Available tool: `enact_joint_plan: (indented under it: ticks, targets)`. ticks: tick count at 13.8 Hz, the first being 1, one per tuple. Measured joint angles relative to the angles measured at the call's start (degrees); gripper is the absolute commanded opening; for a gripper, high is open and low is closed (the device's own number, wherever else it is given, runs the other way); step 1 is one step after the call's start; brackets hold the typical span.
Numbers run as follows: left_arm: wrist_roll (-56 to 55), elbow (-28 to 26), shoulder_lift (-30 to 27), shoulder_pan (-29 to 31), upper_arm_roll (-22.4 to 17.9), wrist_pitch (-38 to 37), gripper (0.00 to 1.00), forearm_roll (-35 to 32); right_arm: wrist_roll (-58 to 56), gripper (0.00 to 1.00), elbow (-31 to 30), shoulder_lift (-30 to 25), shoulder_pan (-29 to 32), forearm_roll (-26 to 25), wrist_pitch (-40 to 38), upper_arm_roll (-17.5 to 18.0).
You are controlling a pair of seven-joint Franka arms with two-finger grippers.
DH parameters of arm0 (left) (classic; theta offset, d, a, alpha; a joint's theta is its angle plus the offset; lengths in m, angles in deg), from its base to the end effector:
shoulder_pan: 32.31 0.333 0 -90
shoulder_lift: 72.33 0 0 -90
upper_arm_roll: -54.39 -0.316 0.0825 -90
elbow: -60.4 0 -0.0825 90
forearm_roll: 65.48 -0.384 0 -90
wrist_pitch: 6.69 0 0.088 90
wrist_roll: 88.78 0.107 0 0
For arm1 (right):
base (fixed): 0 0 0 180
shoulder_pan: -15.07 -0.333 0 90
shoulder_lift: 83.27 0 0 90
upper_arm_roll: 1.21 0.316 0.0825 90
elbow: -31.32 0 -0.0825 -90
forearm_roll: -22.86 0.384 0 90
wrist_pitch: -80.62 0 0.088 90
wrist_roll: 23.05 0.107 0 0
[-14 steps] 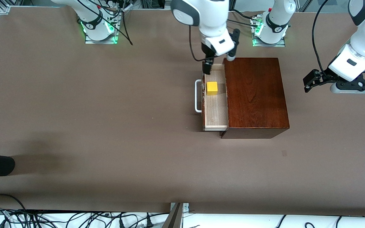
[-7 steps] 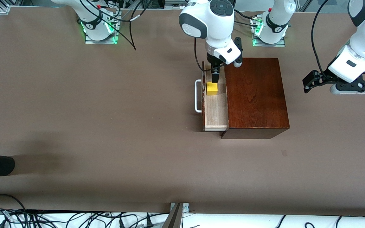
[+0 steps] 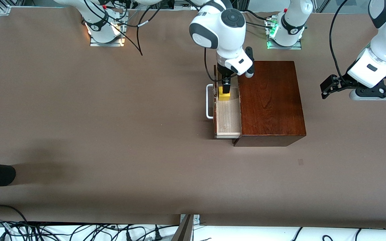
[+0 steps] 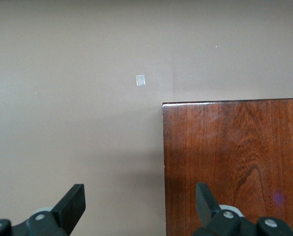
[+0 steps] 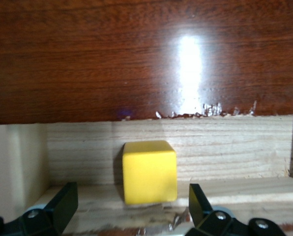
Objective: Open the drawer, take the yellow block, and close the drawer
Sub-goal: 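Lower the right gripper and grasp the yellow block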
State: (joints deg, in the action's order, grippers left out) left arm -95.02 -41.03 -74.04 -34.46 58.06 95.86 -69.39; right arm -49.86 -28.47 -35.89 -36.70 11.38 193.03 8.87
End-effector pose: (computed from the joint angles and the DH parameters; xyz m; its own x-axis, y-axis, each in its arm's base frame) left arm 0.5563 -0.0513 0.5655 0.9984 -0.0076 0.0560 -0.0041 -0.9980 -0.0634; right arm 0.4186 0.6551 0.3586 0.0157 0.9980 0.0616 0.9946 -0.0220 0.1015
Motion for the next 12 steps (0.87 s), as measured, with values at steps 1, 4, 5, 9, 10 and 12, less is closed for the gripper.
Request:
enact_joint_plan:
  ticks: [1,4,5,9,10,12]
  targets:
    - [0.00,0.02,0.01,0.00,0.00,0.00,1.00,0.00,-0.05,1.00,0.00,0.42,0.00,-0.01,0.51,-0.09]
    - [0.00,0.06,0.02,0.00,0.00,-0.01,1.00,0.00,-0.08,1.00,0.10,1.40,-0.01,-0.02,1.67,-0.26]
    - [0.00,0.06,0.03,0.00,0.00,-0.01,1.00,0.00,-0.08,1.00,0.12,1.68,-0.01,-0.02,1.97,-0.41]
    - [0.00,0.08,0.03,-0.02,0.16,-0.02,1.00,0.00,-0.13,1.00,0.25,2.77,-0.01,-0.05,3.14,-0.91]
    - [0.00,0.08,0.03,-0.02,0.17,-0.02,1.00,0.00,-0.16,1.00,0.25,2.91,-0.01,-0.32,3.23,-0.97]
    - [0.00,0.08,0.03,-0.02,0.20,-0.03,1.00,0.00,-0.17,1.00,0.26,3.03,-0.04,-0.96,3.34,-0.97]
